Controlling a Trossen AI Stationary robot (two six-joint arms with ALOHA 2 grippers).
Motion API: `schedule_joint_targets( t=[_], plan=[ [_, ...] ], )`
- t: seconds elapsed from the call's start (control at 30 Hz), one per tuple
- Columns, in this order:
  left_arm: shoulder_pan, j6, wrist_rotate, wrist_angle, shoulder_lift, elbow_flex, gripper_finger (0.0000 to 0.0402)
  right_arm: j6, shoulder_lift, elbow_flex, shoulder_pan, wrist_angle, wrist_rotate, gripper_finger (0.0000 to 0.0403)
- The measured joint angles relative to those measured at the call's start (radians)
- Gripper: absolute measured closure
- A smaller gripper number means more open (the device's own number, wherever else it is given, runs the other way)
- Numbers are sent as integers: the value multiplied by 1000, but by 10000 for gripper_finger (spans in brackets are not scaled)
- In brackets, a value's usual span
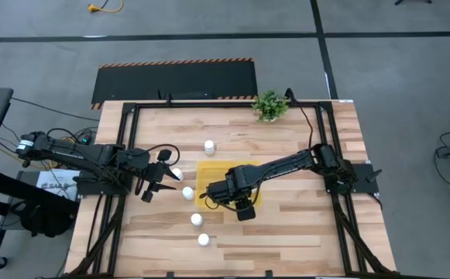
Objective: Pick and place pill bottles into a basket
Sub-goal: Put the white pill bottle into the yellow bin
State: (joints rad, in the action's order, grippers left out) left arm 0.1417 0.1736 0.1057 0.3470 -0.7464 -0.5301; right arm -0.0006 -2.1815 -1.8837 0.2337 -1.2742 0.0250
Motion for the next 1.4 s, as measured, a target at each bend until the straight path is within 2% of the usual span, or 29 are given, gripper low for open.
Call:
schedule_joint_targets(
  t=[0.2,0.47,0.6,0.83,1.0,1.17,1.4],
  plan=[
    [0,1,0,0,0,0,257,0,11,-85,-5,-84,-7,204],
    [0,2,3,0,0,0,257,36,11,-385,-7,-283,-58,231],
    [0,10,14,-1,0,0,257,100,65,-459,-5,-275,-170,255],
    [0,17,116,-36,0,0,257,219,233,-427,39,-257,-484,279],
    [0,-9,118,-98,0,0,257,283,374,-288,91,-191,-653,278],
    [0,-35,100,-152,0,-4,257,291,545,-7,141,-9,-663,276],
    [0,-38,72,-82,-46,-120,257,290,810,486,201,457,-648,277]
  ],
)
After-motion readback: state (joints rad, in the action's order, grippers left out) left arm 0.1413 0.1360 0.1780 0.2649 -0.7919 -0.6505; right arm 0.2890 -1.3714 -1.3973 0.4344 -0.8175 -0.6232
